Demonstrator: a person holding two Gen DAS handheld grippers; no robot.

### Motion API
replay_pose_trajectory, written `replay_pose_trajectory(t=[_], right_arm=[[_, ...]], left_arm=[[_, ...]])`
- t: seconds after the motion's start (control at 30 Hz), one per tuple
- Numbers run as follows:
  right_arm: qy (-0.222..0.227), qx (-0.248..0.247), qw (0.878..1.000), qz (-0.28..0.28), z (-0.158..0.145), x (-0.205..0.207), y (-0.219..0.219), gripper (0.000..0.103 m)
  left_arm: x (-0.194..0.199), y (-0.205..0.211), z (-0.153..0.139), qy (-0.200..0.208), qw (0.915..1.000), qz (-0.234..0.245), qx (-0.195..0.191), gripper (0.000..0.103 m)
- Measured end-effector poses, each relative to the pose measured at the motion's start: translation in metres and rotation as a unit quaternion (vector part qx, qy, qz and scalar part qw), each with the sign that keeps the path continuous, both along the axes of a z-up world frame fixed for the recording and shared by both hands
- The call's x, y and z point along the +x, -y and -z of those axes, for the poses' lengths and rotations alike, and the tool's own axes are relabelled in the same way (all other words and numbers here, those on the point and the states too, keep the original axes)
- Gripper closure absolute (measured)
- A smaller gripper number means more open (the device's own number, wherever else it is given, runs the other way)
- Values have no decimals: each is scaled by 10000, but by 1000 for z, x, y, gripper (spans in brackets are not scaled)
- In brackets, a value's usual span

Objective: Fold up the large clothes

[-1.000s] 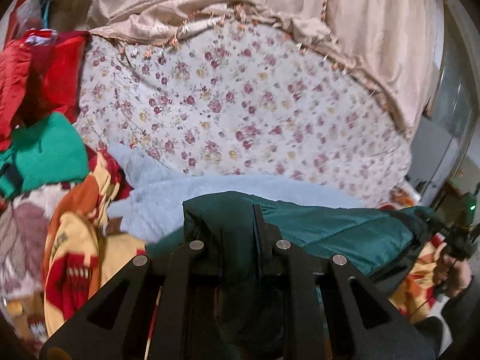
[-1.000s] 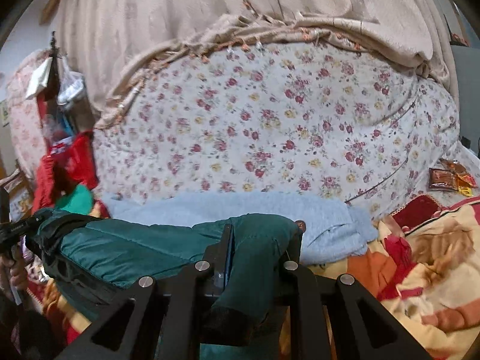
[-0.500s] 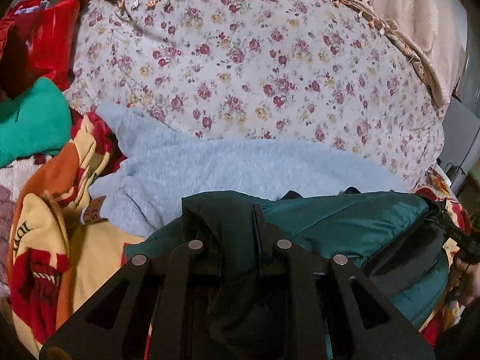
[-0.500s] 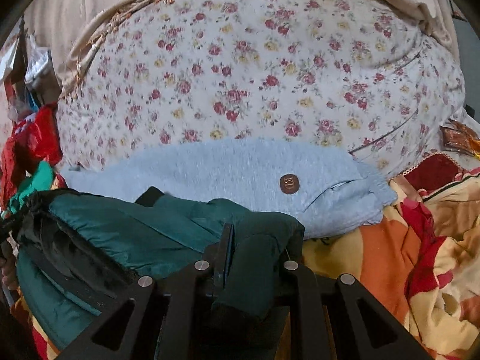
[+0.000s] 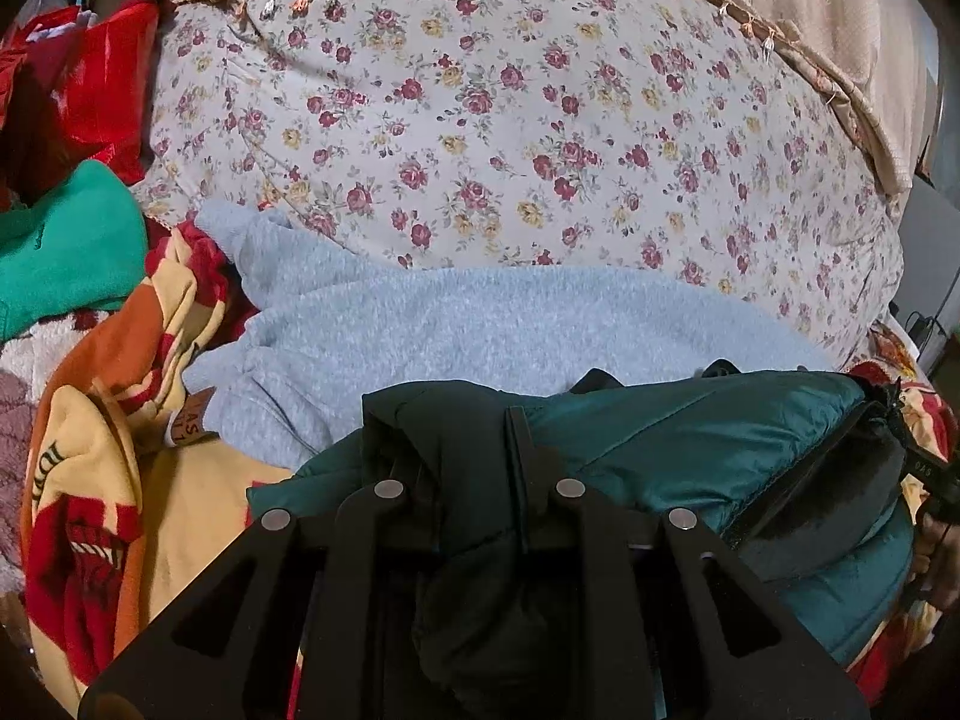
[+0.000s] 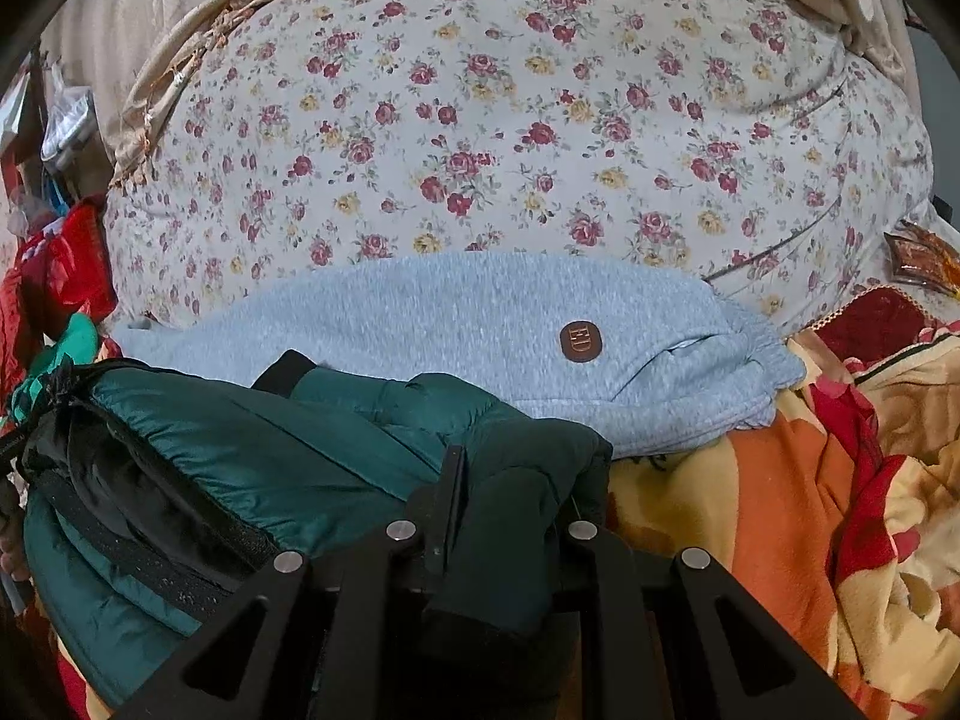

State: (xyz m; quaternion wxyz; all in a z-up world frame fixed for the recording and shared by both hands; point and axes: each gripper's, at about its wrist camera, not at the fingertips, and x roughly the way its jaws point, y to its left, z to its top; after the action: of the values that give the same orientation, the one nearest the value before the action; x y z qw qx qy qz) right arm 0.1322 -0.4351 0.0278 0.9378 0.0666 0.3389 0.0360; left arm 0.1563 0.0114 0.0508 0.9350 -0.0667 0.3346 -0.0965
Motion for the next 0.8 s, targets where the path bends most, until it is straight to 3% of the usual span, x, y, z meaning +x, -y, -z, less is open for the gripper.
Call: replay_pose_trajectory(t=[0.37, 0.47, 0.57, 0.67, 0.73, 0.8], right_arm=[[199, 83, 9997, 146, -9, 1, 3, 89], [111, 131, 9996, 207, -7, 10, 4, 89], [-234, 526, 9982, 182, 9, 21, 10, 78], [-383, 1168, 9919, 315, 11, 19, 25, 75], [-503, 1473, 9869, 414, 10, 14, 32, 74], [-482, 1409, 9880, 406, 6, 6, 31, 81]], left_arm=[[-4, -2, -11, 109, 9999, -7, -65, 87], [10, 1, 2, -215, 9997, -66, -57, 84], [21, -1, 12, -597, 9980, 6, -215, 80], [22, -15, 7, -790, 9932, 135, -841, 68], [19, -24, -4, -775, 9884, 360, -1255, 50], [12, -34, -18, -536, 9866, 434, -1481, 39]])
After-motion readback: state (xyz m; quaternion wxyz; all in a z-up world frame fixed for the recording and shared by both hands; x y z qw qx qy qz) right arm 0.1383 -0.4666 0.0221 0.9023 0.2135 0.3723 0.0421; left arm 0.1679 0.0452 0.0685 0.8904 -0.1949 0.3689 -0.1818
